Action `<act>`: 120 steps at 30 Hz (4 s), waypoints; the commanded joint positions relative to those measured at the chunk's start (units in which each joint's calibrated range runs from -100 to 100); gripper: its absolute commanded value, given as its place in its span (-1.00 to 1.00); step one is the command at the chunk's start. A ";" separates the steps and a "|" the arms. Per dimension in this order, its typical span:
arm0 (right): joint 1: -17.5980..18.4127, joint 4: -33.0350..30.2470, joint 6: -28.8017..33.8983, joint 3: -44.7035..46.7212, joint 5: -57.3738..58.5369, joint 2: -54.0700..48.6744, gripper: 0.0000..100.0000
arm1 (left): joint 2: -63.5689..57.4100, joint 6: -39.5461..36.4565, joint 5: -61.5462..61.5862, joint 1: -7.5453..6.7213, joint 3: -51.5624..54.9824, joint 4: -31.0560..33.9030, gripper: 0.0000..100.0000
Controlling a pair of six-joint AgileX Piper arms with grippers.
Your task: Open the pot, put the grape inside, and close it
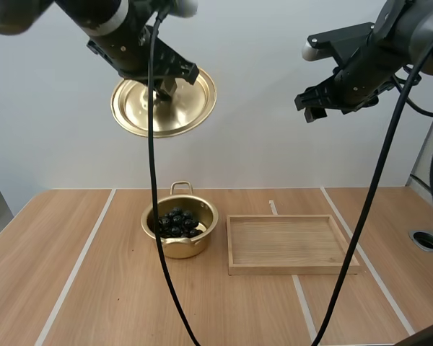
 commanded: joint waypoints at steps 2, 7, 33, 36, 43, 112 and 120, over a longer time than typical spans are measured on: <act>-0.24 1.34 -0.46 -0.26 0.66 -1.00 1.00 | -0.52 0.04 -6.26 -0.09 7.11 0.11 -1.00; -0.24 2.94 -0.91 -0.26 1.48 -1.00 1.00 | -0.15 0.36 -12.98 -0.09 13.74 0.11 -1.00; -0.24 5.03 -1.61 -0.26 1.34 -1.00 1.00 | 16.29 0.43 -21.54 -0.16 20.92 -1.66 -1.00; -0.24 5.03 -1.61 -0.26 0.58 -1.00 1.00 | 17.51 0.76 -22.67 -0.16 21.07 -2.56 -1.00; -0.24 5.03 -1.61 -0.26 0.01 -1.00 1.00 | 20.23 0.85 -23.92 -0.16 21.39 -2.59 -1.00; -0.24 5.25 -1.93 -0.26 -1.24 -1.00 1.00 | 26.64 3.86 -29.09 -0.16 26.37 -3.79 -0.86; -0.24 5.25 -1.93 -0.26 -1.24 -1.00 1.00 | 26.64 4.56 -30.66 -0.16 26.37 -3.50 1.00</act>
